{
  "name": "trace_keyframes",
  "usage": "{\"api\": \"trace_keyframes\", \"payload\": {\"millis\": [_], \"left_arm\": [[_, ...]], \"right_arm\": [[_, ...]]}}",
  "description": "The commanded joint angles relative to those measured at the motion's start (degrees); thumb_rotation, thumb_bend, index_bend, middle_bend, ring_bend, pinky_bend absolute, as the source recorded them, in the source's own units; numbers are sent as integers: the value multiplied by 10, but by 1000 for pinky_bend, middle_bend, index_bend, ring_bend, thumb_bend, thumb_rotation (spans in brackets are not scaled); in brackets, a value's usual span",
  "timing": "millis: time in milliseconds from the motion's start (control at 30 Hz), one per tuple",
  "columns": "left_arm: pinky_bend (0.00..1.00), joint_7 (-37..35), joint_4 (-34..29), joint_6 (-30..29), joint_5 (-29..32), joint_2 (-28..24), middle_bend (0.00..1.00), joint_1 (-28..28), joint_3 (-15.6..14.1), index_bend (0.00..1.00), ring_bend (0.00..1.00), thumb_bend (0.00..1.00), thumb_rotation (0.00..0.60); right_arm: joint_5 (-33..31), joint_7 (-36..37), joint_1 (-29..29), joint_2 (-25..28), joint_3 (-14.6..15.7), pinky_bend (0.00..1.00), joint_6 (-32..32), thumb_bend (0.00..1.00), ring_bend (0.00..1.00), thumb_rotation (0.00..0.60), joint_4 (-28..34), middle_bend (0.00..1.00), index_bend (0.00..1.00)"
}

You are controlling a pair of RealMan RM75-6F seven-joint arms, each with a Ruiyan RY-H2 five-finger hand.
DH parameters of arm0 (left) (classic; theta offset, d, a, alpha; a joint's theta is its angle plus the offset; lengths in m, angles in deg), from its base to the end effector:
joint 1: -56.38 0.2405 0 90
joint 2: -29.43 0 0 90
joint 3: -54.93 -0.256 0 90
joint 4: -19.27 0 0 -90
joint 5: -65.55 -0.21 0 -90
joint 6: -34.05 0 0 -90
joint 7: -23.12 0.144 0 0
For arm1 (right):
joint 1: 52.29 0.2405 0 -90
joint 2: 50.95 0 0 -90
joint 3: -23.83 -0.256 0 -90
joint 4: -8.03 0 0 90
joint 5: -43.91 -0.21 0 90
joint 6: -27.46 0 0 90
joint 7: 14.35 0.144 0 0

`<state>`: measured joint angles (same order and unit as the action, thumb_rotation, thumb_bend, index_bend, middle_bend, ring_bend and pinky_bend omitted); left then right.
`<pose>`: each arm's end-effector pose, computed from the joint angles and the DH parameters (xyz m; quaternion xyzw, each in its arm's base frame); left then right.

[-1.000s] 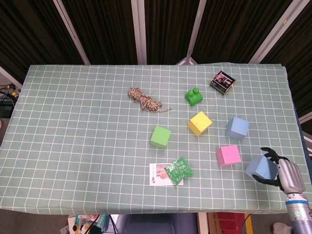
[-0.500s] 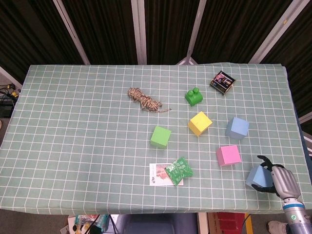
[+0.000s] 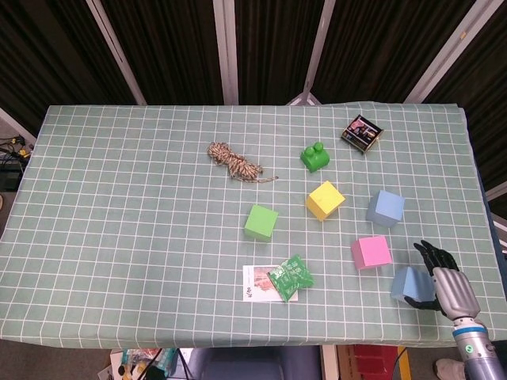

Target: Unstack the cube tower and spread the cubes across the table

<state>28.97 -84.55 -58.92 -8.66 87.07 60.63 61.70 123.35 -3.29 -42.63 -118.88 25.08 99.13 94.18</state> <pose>-0.3194 0.1384 0.2129 -0.4666 -0.4082 -0.3468 0.7038 -0.3455 -0.1895 0.1154 0.5862 -0.5188 0.3401 0.5211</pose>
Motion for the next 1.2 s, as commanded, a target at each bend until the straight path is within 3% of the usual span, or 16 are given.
{"api": "trace_keyframes", "payload": {"millis": [33, 200, 300, 433, 633, 767, 933, 1200], "left_arm": [[0, 1, 0, -2, 0, 1, 0, 0, 0, 211, 0, 169, 600], [0, 4, 0, 0, -2, 2, 0, 0, -2, 210, 0, 170, 600], [0, 3, 0, -1, -5, 3, 0, 0, -2, 210, 0, 170, 600], [0, 6, 1, 1, -5, 5, 0, -2, -3, 206, 0, 169, 600], [0, 16, 4, 5, -13, 8, 0, -5, -7, 194, 0, 169, 600], [0, 19, 12, 5, -40, 9, 0, -9, -16, 192, 0, 169, 600], [0, 23, 12, 4, -46, 9, 0, -6, -23, 192, 0, 169, 600], [0, 52, 2, 14, -29, 13, 0, -10, -22, 194, 0, 169, 600]], "right_arm": [[9, 3, 3, 30, -18, 0, 19, 129, 0, 600, 33, 0, 0], [14, -43, 11, 95, -60, 0, 65, 128, 0, 600, 131, 0, 0], [-5, -74, 11, 103, -87, 0, 94, 128, 0, 600, 178, 0, 0], [15, -102, 5, 82, -83, 0, 116, 128, 0, 600, 204, 0, 0], [110, -178, -6, 9, -39, 0, 146, 128, 0, 600, 171, 0, 0], [166, -245, -5, -42, -3, 0, 130, 128, 0, 600, 106, 0, 0], [159, -300, -18, -77, -8, 0, 144, 128, 0, 600, 72, 0, 0], [144, -300, -29, -84, -24, 0, 165, 128, 0, 600, 53, 0, 0]]}}
